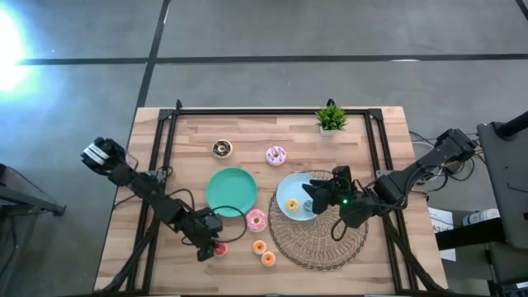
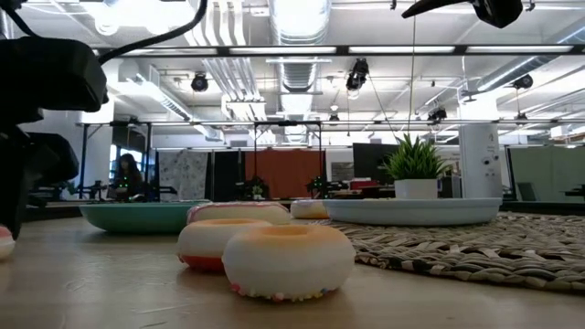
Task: Pick & Place donuts
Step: Put the small orange donut on the blue plate
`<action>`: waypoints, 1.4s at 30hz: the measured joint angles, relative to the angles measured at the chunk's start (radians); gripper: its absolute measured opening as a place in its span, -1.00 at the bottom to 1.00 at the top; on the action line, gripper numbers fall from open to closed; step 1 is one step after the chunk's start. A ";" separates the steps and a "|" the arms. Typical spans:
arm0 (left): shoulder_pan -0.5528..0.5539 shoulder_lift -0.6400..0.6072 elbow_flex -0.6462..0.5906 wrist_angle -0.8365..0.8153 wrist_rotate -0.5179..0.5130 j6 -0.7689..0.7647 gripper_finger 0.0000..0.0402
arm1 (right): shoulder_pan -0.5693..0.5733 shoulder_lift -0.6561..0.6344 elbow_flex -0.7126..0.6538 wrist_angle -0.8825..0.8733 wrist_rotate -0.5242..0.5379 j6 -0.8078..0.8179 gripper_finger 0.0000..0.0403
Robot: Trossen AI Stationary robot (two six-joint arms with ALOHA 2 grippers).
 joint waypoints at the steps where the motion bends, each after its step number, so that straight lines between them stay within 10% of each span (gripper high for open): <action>1: 0.000 0.012 0.009 0.004 0.000 0.000 -0.18 | 0.000 0.000 0.000 0.000 0.000 -0.001 0.05; 9: -0.007 0.095 0.060 -0.008 -0.017 0.023 -0.22 | 0.000 0.000 0.000 -0.004 0.002 -0.008 0.05; 19: -0.014 0.079 0.088 -0.038 -0.037 0.101 -0.91 | 0.000 0.000 0.000 -0.004 0.002 -0.011 0.05; 27: 0.035 0.005 0.136 -0.059 -0.121 0.218 -0.99 | 0.035 -0.028 0.000 0.000 0.092 -0.032 0.05; 42: 0.558 0.174 0.422 0.015 0.042 0.722 -1.00 | 0.073 -0.059 0.088 0.002 0.257 -0.226 0.05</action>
